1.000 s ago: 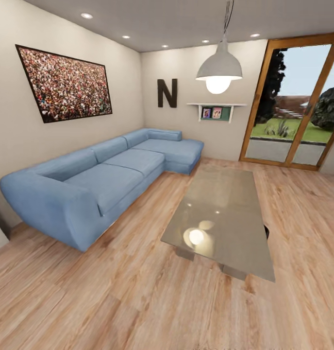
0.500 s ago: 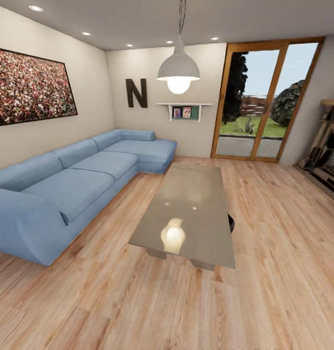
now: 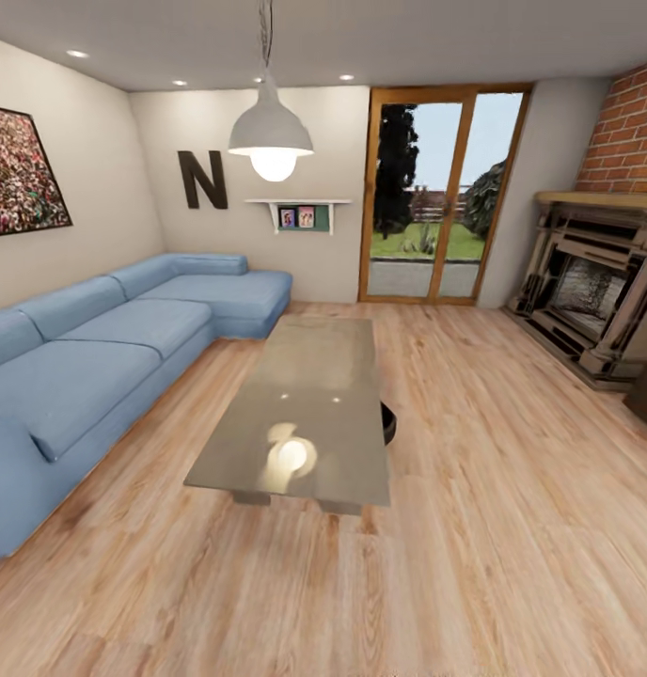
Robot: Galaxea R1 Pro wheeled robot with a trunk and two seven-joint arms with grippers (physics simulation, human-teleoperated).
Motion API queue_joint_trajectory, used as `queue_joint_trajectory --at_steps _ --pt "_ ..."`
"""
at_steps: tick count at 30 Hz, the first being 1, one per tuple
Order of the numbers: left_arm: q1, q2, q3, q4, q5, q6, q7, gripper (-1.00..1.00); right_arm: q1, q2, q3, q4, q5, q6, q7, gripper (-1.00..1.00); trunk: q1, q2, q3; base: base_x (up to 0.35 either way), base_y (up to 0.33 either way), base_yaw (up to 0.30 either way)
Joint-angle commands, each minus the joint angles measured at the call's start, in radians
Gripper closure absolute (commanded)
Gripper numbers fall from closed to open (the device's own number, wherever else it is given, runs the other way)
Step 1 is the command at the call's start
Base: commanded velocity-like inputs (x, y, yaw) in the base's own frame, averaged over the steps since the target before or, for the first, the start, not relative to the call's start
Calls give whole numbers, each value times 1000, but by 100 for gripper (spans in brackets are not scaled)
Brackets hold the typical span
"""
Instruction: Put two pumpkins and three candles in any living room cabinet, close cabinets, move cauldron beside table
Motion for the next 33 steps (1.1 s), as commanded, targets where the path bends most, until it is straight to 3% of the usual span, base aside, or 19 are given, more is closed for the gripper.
queue_joint_trajectory --at_steps 1,23,33 --pt "-1 1 -9 -4 1 9 10 -100 -1 0 9 0 -5 -3 -4 100 0 -1 -1 0 -21 -298" --pt "-1 0 -10 -4 -2 22 10 -100 -1 -2 8 0 -5 -2 -4 100 0 -1 -1 0 -4 -299" --pt "-1 1 -10 -4 -3 20 10 -100 -1 -3 8 0 -5 -2 26 100 0 -1 -8 117 -272 -266"
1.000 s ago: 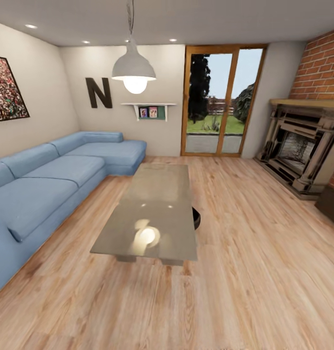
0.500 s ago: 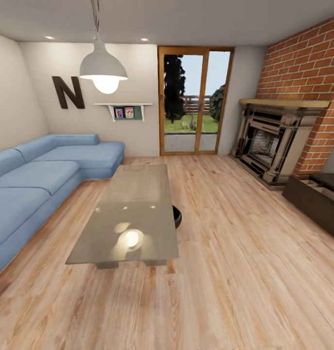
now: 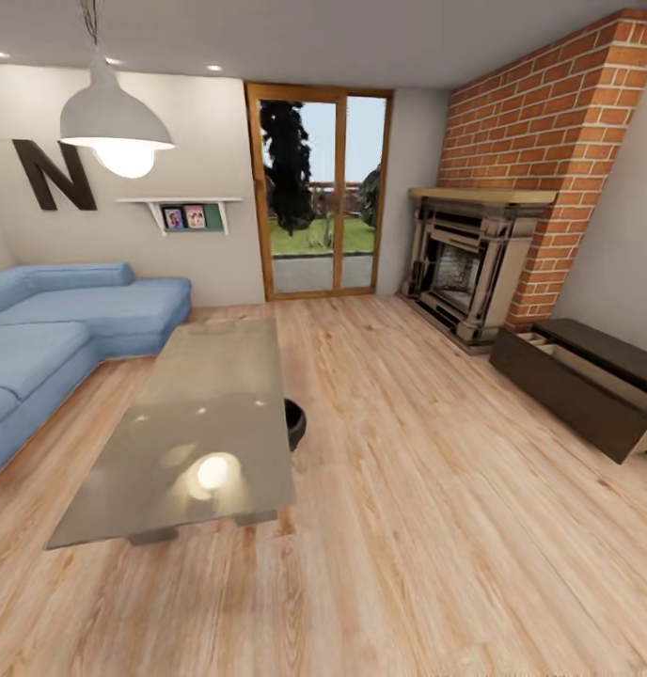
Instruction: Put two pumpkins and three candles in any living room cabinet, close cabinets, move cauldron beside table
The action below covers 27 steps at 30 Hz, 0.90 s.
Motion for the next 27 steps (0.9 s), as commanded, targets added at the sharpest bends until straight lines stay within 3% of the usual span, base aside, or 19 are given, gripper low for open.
queue_joint_trajectory --at_steps 1,14,27 --pt "-1 1 -9 -4 2 -4 10 -100 -1 0 8 0 -5 -2 -1 100 0 -1 -2 92 -326 -234" --pt "-1 0 -9 -4 2 -2 10 -100 -1 0 8 0 -5 1 3 100 0 -1 -17 19 -334 -179" --pt "-1 1 -9 -4 2 -2 10 -100 -1 0 8 0 -5 7 3 100 0 -1 -29 1 -327 -27"
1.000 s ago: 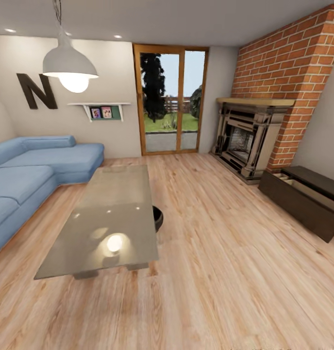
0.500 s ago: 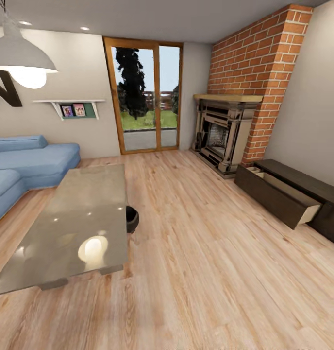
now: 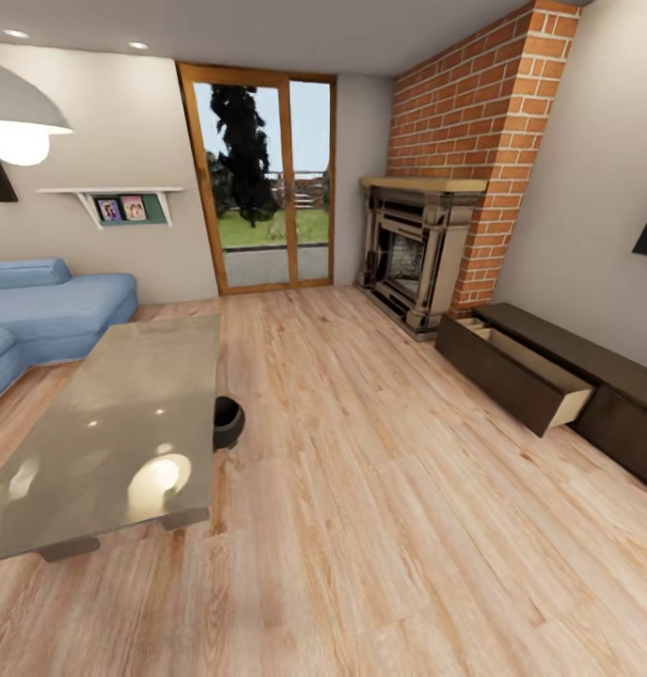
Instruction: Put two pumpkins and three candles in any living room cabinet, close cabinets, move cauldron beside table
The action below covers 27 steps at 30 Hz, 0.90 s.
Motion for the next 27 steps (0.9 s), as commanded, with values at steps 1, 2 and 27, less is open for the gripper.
queue_joint_trajectory --at_steps 1,2,27 --pt "-1 1 -8 -4 2 -2 10 -100 -1 0 9 0 -5 -2 -4 100 0 -1 -2 47 -295 0" --pt "-1 2 -8 -4 2 3 8 -100 -1 0 9 0 -5 -1 -4 100 0 -1 -3 91 -293 0" --pt "-252 -56 -6 -4 -4 269 -111 -100 -26 -23 9 -167 -4 22 -10 100 0 -1 -10 261 -202 0"
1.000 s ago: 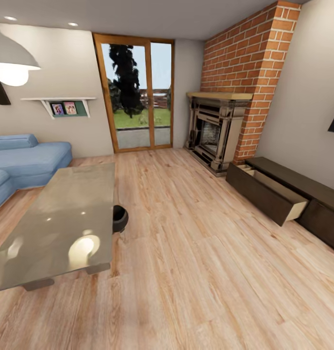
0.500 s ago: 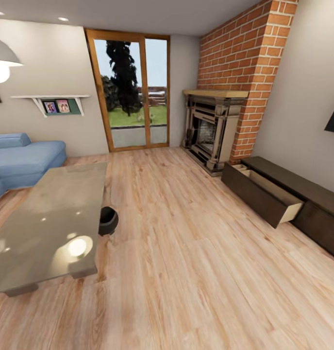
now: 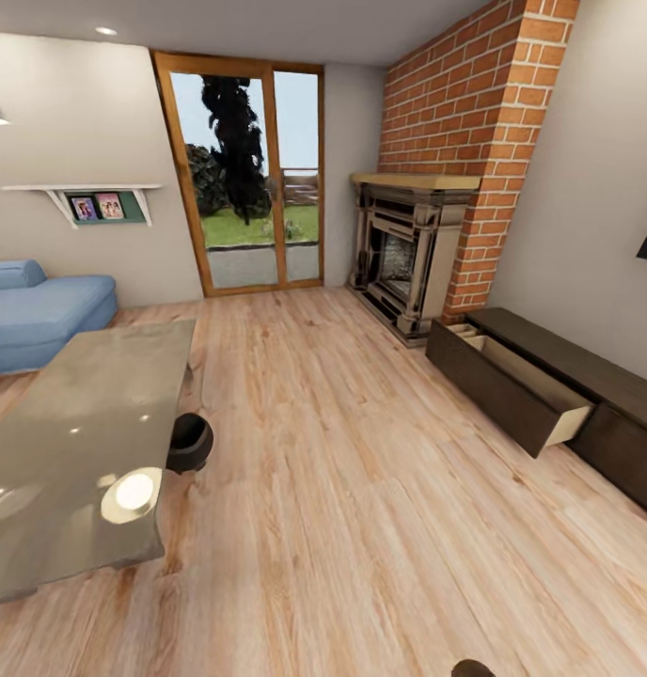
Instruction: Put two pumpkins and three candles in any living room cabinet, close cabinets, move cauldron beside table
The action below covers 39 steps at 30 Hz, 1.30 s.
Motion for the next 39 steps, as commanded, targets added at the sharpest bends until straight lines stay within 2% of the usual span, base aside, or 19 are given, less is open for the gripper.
queue_joint_trajectory --at_steps 1,6,8,12,22,25,39 --pt "-3 -6 -10 -4 4 -5 10 -100 -13 -2 12 -4 -8 3 -2 100 1 -1 -1 315 -132 0" --pt "-4 -6 -38 5 7 -13 10 -100 -26 -5 0 14 -8 6 2 100 1 -1 -1 315 -75 0" --pt "-5 -6 -48 23 8 -18 10 -100 -27 -17 -2 51 -8 1 5 100 1 -1 -1 315 -20 0" --pt "-5 -6 -53 37 10 -21 13 -100 -27 -25 3 88 -5 -5 8 100 1 -1 -1 316 -8 0" --pt "-4 -5 -55 41 11 -22 15 -100 -28 -20 6 101 -7 -6 8 100 1 -1 -1 326 -1 -14" --pt "-4 -5 -55 42 11 -22 15 -100 -28 -10 5 102 -8 -6 8 100 1 -1 -1 330 0 -211" --pt "-4 -3 -54 43 14 -22 17 -100 -28 -6 4 102 -8 -4 7 100 1 -1 -1 296 0 -265"
